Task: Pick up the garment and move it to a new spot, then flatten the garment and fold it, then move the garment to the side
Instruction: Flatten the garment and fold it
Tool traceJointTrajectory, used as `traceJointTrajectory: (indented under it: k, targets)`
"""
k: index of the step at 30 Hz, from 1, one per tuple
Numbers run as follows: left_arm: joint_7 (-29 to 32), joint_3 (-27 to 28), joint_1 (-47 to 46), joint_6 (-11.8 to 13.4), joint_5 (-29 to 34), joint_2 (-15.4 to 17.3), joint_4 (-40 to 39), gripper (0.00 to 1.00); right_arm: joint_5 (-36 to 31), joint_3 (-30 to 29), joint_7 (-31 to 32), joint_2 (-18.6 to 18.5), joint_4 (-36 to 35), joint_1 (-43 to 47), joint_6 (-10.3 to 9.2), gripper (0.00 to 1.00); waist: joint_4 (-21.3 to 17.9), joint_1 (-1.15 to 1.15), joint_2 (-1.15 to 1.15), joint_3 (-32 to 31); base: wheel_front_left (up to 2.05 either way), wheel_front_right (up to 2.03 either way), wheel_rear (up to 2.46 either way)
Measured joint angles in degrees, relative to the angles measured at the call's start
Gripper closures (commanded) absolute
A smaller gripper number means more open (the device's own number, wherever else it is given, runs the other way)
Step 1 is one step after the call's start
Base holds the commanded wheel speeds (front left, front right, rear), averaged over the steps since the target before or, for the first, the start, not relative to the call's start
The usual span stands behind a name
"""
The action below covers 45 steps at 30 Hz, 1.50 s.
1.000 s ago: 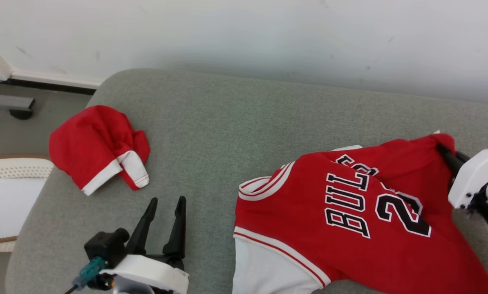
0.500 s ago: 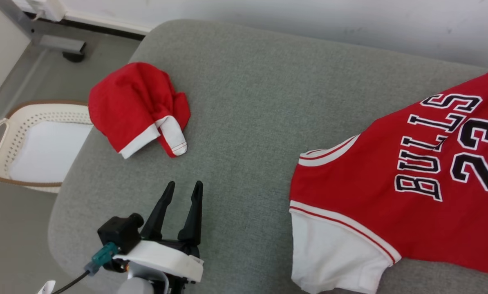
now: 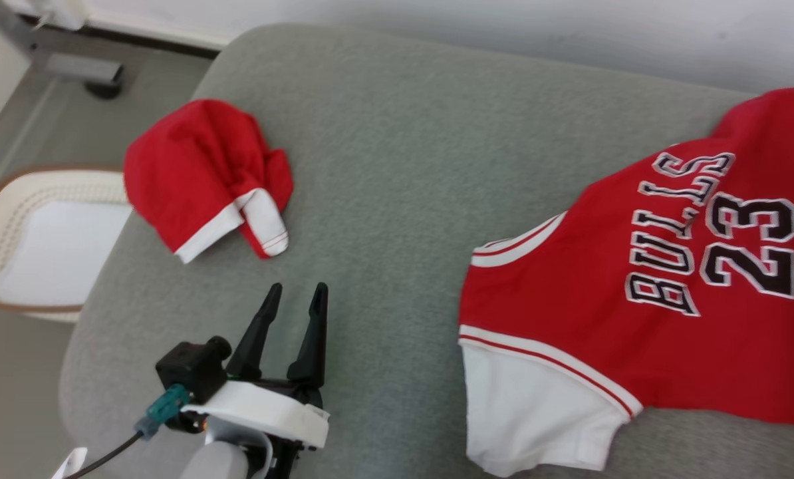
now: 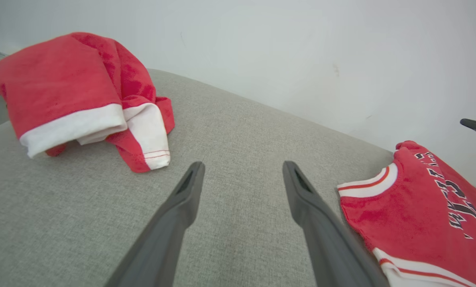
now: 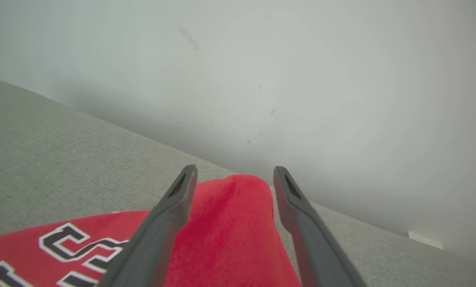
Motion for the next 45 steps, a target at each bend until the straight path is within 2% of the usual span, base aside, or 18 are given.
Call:
traceJointTrajectory:
  k: [5, 13, 19, 24, 29, 36, 40, 45]
  targets:
    - [0.0, 1.8, 1.6, 0.0, 1.6, 0.2, 0.4, 0.00, 3.0, 2.3, -3.0, 1.7, -4.3, 3.9, 0.00, 0.00, -4.3, 0.00, 0.00, -3.6, 0.00, 0.00, 0.00]
    - [0.0, 3.6, 5.6, 0.3, 2.2, 1.3, 0.8, 0.00, 8.4, 3.8, -7.3, 0.0, -13.2, 14.6, 0.00, 0.00, -11.6, -0.01, 0.00, -10.7, 0.00, 0.00, 0.00]
    - [0.0, 4.2, 9.2, 0.9, 2.2, 1.8, 0.6, 0.00, 9.4, 1.6, -12.1, -1.3, -18.6, 24.5, -0.01, 0.00, -16.7, -0.01, 0.00, -15.2, 0.00, 0.00, 0.00]
    - [0.0, 4.7, 10.9, 1.3, 2.1, 2.0, -0.4, 0.00, 9.5, -3.9, -15.1, -1.0, -22.7, 33.5, -0.01, 0.00, -19.9, -0.02, 0.00, -17.9, 0.00, 0.00, 0.00]
    - [0.0, 6.2, 12.7, 1.5, 1.7, 2.3, -2.2, 0.00, 5.3, -12.6, -16.2, 2.4, -27.9, 43.6, -0.01, 0.00, -22.1, -0.02, 0.00, -19.3, 0.00, 0.00, 0.00]
    - [0.0, 9.2, 15.5, 1.7, 1.5, 2.0, -4.6, 0.00, -6.4, -26.0, -16.4, 11.1, -41.9, 56.6, -0.01, 0.00, -24.5, -0.02, 0.00, -20.3, 0.00, 0.00, 0.00]
    - [0.0, 9.7, 16.8, 1.2, 1.8, 1.6, -5.4, 0.00, -11.9, -28.7, -16.4, 15.1, -46.8, 61.7, -0.01, 0.00, -25.1, -0.01, 0.00, -19.9, 0.00, 0.00, 0.00]
    - [0.0, 9.6, 17.2, 0.5, 2.3, 1.1, -5.4, 0.00, -13.6, -29.4, -16.4, 18.3, -47.9, 63.7, -0.01, 0.00, -25.1, -0.02, 0.00, -19.2, 0.00, 0.00, 0.00]
